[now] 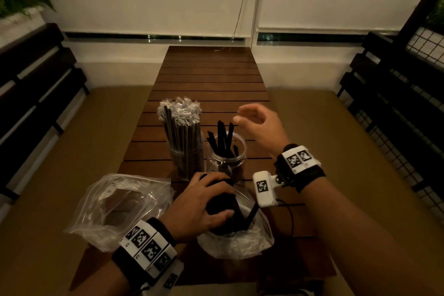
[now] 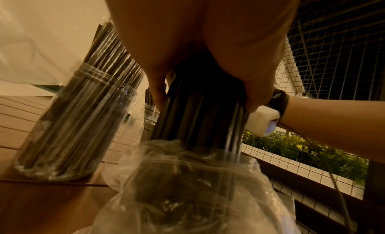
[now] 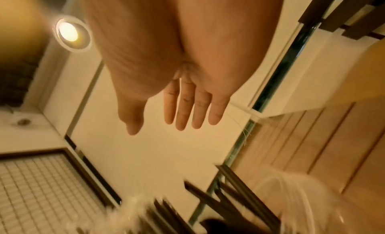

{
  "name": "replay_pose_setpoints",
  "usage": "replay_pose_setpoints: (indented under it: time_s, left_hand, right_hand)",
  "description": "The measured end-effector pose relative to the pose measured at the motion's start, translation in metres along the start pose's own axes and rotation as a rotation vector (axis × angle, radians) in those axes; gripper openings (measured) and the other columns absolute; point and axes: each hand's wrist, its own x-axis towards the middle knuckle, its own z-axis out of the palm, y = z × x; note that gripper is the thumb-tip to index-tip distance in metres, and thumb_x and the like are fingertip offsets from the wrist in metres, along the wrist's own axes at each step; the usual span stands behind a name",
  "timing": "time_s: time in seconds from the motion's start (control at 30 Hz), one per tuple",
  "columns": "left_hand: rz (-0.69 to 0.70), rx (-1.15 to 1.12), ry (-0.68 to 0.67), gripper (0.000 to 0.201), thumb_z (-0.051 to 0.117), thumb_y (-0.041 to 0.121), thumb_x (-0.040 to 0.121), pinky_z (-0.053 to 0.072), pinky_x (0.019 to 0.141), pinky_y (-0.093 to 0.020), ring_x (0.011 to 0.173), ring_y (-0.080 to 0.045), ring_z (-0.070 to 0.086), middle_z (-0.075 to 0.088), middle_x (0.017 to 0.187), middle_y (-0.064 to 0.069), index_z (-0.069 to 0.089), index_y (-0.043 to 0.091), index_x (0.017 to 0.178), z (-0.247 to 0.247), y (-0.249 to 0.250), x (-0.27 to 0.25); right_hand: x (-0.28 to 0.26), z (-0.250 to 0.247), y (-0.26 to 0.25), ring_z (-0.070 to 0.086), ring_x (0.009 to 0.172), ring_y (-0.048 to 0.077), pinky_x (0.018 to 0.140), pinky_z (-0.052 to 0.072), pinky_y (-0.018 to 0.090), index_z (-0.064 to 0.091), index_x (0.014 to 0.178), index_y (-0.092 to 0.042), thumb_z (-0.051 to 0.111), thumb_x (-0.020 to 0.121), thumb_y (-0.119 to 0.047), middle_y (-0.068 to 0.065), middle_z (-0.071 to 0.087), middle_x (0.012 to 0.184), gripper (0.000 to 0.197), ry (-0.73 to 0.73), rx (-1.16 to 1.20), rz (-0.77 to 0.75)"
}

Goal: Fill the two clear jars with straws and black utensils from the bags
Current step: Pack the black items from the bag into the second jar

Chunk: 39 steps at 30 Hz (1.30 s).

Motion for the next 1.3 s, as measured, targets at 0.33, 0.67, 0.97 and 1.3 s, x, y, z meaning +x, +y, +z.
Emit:
replay_pose_setpoints:
  time_s: [0.33,0.67,0.97,1.3]
  left_hand:
    - [0.044,-0.028,0.019,0.037,0.057,0.057,0.078,0.038,0.098,-0.028,0.124,-0.005,0.029,0.028,0.125,0.04,0.052,0.047,0.113,0.0,-0.001,-0.001]
    - [0.074,-0.015,0.017,0.038,0.063,0.049,0.079,0.032,0.097,-0.021,0.122,-0.005,0.031,0.034,0.126,0.031,0.054,0.043,0.115,-0.003,0.005,0.001]
    - [0.094,-0.036,0.039,0.058,0.068,0.041,0.08,0.03,0.099,-0.018,0.125,0.0,0.032,0.029,0.139,0.032,0.043,0.045,0.132,-0.003,0.004,-0.001]
    - [0.072,-0.135,0.111,0.062,0.07,0.039,0.079,0.04,0.107,-0.025,0.125,0.009,0.038,0.04,0.133,0.027,0.041,0.038,0.134,-0.001,-0.002,-0.004]
  right_hand:
    - [-0.106,-0.046,0.062,0.051,0.126,0.009,0.097,0.04,0.023,0.049,0.143,-0.023,0.068,0.083,-0.054,-0.008,0.053,0.137,0.07,-0.167,-0.179,0.294]
    - [-0.134,0.017,0.069,0.05,0.128,0.0,0.107,0.044,0.026,0.037,0.144,-0.044,0.093,0.063,-0.035,-0.02,0.05,0.14,0.099,-0.514,-0.225,0.19]
    - [-0.139,0.033,0.065,0.064,0.111,0.003,0.094,0.055,0.029,0.052,0.134,-0.03,0.08,0.081,-0.02,-0.008,0.067,0.12,0.061,-0.319,-0.1,0.058]
    - [-0.143,0.04,0.074,0.065,0.109,0.01,0.095,0.057,0.039,0.053,0.126,-0.026,0.081,0.081,-0.021,-0.004,0.067,0.117,0.053,-0.251,-0.059,0.078]
